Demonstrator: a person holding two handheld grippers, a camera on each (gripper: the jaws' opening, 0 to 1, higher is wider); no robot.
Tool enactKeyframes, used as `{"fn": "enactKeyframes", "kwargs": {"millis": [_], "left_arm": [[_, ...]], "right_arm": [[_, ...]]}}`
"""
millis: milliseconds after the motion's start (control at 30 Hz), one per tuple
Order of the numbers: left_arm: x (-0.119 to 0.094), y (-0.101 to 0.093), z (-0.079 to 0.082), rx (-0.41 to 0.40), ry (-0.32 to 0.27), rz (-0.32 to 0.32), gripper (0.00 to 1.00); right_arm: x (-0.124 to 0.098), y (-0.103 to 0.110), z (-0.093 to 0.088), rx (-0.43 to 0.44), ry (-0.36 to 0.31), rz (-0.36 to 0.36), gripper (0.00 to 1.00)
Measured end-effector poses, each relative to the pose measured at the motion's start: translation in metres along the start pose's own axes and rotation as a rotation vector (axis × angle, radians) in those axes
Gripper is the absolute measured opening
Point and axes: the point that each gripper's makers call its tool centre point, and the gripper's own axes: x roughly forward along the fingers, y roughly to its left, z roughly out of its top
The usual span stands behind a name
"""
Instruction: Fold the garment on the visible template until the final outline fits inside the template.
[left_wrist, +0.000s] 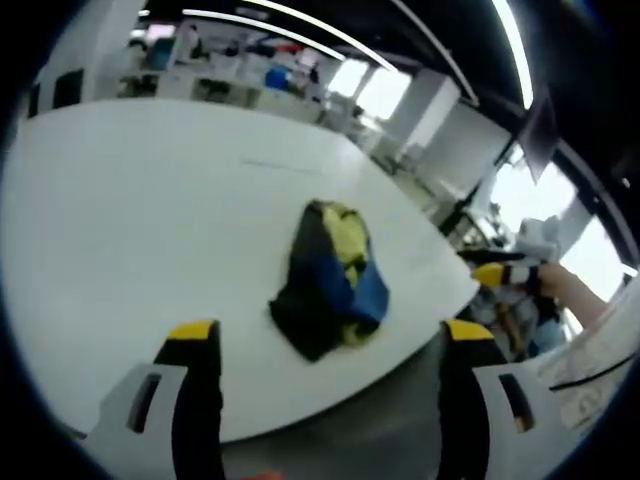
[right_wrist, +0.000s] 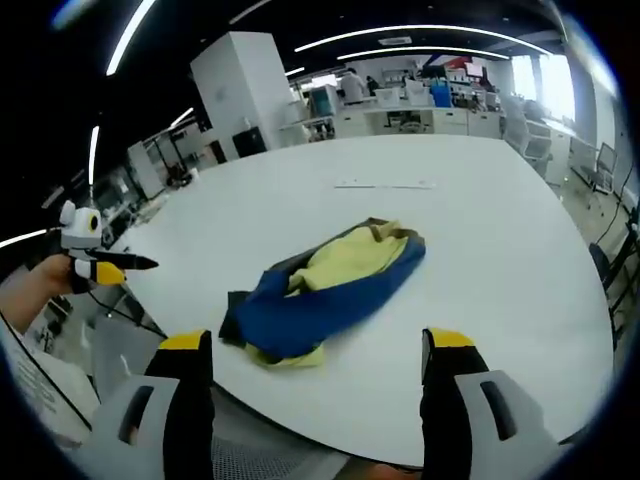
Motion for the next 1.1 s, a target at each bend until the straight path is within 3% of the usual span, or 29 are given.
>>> {"fn": "enactKeyframes", "kwargs": {"millis": [1100], "left_arm": [[0.004, 0.002, 0.007, 0.006, 0.001, -0.001, 0.85]], "right_arm": [[0.000, -0.012, 0.001, 0.028, -0.001, -0.009, 0.84]]}}
